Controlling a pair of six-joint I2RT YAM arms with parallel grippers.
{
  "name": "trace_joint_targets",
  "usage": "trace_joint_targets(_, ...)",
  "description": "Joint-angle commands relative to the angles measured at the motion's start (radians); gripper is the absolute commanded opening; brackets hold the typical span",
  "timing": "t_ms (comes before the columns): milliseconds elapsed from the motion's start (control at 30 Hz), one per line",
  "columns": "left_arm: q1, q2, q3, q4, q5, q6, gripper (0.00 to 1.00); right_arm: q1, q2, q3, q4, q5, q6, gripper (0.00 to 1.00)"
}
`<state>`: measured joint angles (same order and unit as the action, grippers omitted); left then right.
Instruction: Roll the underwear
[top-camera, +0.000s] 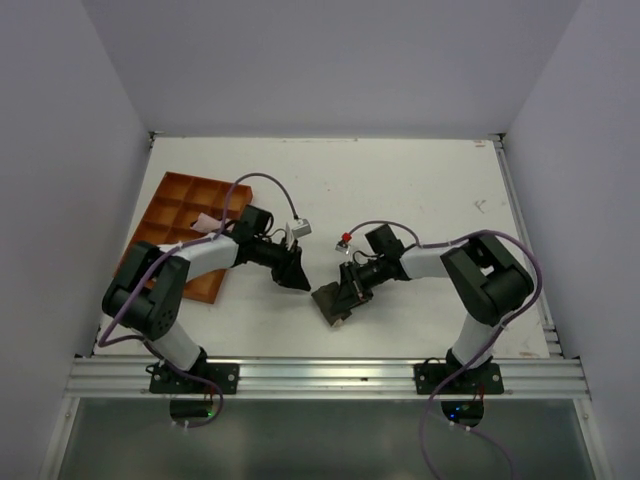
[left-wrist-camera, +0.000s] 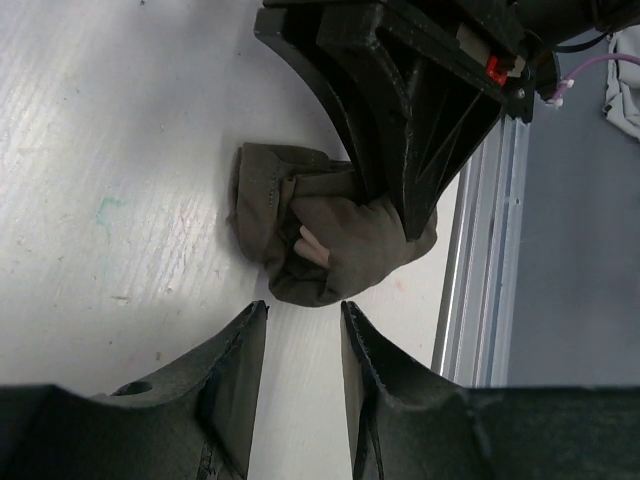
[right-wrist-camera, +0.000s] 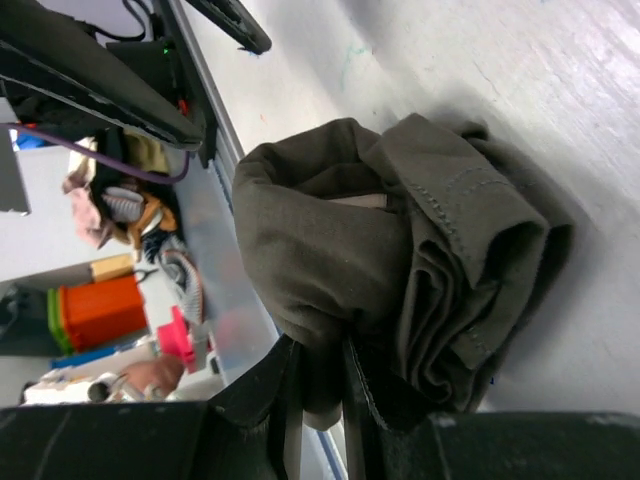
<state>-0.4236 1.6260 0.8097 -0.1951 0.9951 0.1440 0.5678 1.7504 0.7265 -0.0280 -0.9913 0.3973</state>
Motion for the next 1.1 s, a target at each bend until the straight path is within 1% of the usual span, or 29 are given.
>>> trace_joint_targets(0, -0.023, 0.034, 0.022, 0.014, 0.024, 0.063, 0.39, -0.017, 0.050, 0.027, -0.089, -0.035, -0.051, 0.19)
trace_joint_targets(100, -0.065, 0.066, 0.045, -0.023, -0.004, 0.095, 0.39, -0.020, 0.058, 0.042, -0.093, -0.043, -0.044, 0.20)
trace_joint_targets(233, -0.112, 0.092, 0.055, 0.003, -0.044, 0.086, 0.39, -0.022, 0.092, 0.074, -0.148, -0.056, -0.074, 0.20)
trace_joint_targets(333, -0.121, 0.104, 0.077, 0.003, -0.039, 0.095, 0.38, -0.023, 0.109, 0.076, -0.148, -0.061, -0.068, 0.20)
trace_joint_targets(467, -0.126, 0.117, 0.089, -0.010, -0.039, 0.114, 0.39, -0.023, 0.107, 0.074, -0.151, -0.056, -0.068, 0.23)
trace_joint_targets(567, -0.126, 0.149, 0.118, -0.047, -0.024, 0.137, 0.39, -0.025, 0.104, 0.074, -0.136, -0.061, -0.055, 0.22)
trace_joint_targets(600, -0.127, 0.146, 0.124, -0.055, -0.032, 0.137, 0.39, -0.025, 0.106, 0.074, -0.135, -0.060, -0.055, 0.18)
trace_joint_targets(667, -0.121, 0.123, 0.117, -0.053, -0.052, 0.134, 0.40, -0.026, 0.115, 0.076, -0.136, -0.067, -0.057, 0.17)
trace_joint_targets(800, -0.083, 0.046, 0.097, -0.026, -0.029, 0.111, 0.45, -0.031, 0.116, 0.073, -0.112, -0.084, -0.043, 0.20)
trace_joint_targets(867, -0.083, 0.029, 0.101, -0.029, -0.084, 0.108, 0.45, -0.029, 0.127, 0.083, -0.130, -0.083, -0.064, 0.22)
trace_joint_targets(900, -0.087, 0.015, 0.109, -0.033, -0.101, 0.115, 0.44, -0.031, 0.132, 0.086, -0.142, -0.081, -0.074, 0.22)
trace_joint_targets(933, -0.092, 0.006, 0.129, -0.029, -0.122, 0.114, 0.33, -0.031, 0.138, 0.091, -0.160, -0.081, -0.090, 0.22)
trace_joint_targets(967, -0.099, -0.001, 0.143, -0.023, -0.133, 0.100, 0.32, -0.031, 0.152, 0.103, -0.174, -0.070, -0.101, 0.22)
trace_joint_targets(1000, -0.099, -0.015, 0.157, -0.023, -0.139, 0.080, 0.29, -0.031, 0.155, 0.108, -0.185, -0.063, -0.107, 0.22)
trace_joint_targets(1033, -0.096, -0.026, 0.172, -0.008, -0.141, 0.069, 0.32, -0.031, 0.153, 0.108, -0.190, -0.057, -0.110, 0.22)
trace_joint_targets(1067, -0.093, -0.044, 0.183, 0.006, -0.144, 0.048, 0.30, -0.031, 0.152, 0.103, -0.184, -0.058, -0.109, 0.22)
